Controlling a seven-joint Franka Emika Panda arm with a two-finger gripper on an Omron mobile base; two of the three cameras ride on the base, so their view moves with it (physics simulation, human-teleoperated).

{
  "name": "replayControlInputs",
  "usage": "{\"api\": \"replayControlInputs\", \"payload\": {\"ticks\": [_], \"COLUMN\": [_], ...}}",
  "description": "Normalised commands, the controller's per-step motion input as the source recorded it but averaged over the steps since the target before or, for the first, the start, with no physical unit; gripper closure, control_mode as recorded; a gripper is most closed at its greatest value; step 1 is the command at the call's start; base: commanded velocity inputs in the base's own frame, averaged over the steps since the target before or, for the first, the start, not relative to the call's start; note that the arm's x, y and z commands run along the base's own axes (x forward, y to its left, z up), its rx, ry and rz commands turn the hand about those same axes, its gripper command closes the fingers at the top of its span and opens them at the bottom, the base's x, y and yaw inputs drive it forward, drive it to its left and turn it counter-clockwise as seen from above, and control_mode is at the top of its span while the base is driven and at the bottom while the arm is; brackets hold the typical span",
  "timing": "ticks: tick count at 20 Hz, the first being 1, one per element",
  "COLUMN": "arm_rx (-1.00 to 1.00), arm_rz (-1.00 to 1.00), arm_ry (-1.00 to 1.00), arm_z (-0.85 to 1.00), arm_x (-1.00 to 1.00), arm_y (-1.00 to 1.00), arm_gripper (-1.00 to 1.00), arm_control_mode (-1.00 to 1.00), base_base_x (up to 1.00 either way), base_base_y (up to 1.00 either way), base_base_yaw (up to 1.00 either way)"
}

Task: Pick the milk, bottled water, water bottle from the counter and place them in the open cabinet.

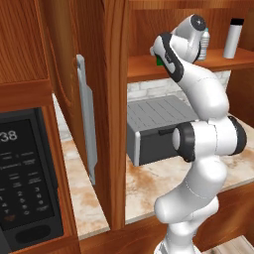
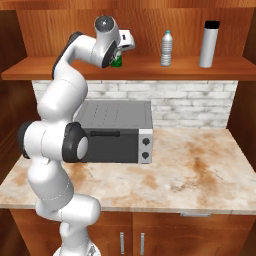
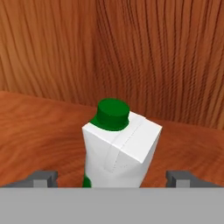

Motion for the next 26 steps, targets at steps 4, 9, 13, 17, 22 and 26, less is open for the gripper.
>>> {"api": "replayControlInputs", "payload": {"ticks": [4,9,13,17,22,26], "arm_rx": [0.00,0.00,0.00,0.00,0.00,0.00], "arm_rz": [0.00,0.00,0.00,0.00,0.00,0.00], "arm_ry": [-0.03,-0.01,0.00,-0.04,-0.06,-0.06], "arm_z": [0.00,0.00,0.00,0.00,0.00,0.00], "arm_x": [0.00,-0.03,-0.14,-0.26,-0.39,-0.42], "arm_y": [0.00,0.00,0.00,0.00,-0.04,-0.02], "arm_gripper": [-1.00,-1.00,-1.00,-1.00,-1.00,-1.00], "arm_control_mode": [-1.00,-1.00,-1.00,-1.00,-1.00,-1.00], "base_base_x": [0.00,0.00,0.00,0.00,0.00,0.00], "base_base_y": [0.00,0.00,0.00,0.00,0.00,0.00], "base_base_yaw": [0.00,0.00,0.00,0.00,0.00,0.00]}}
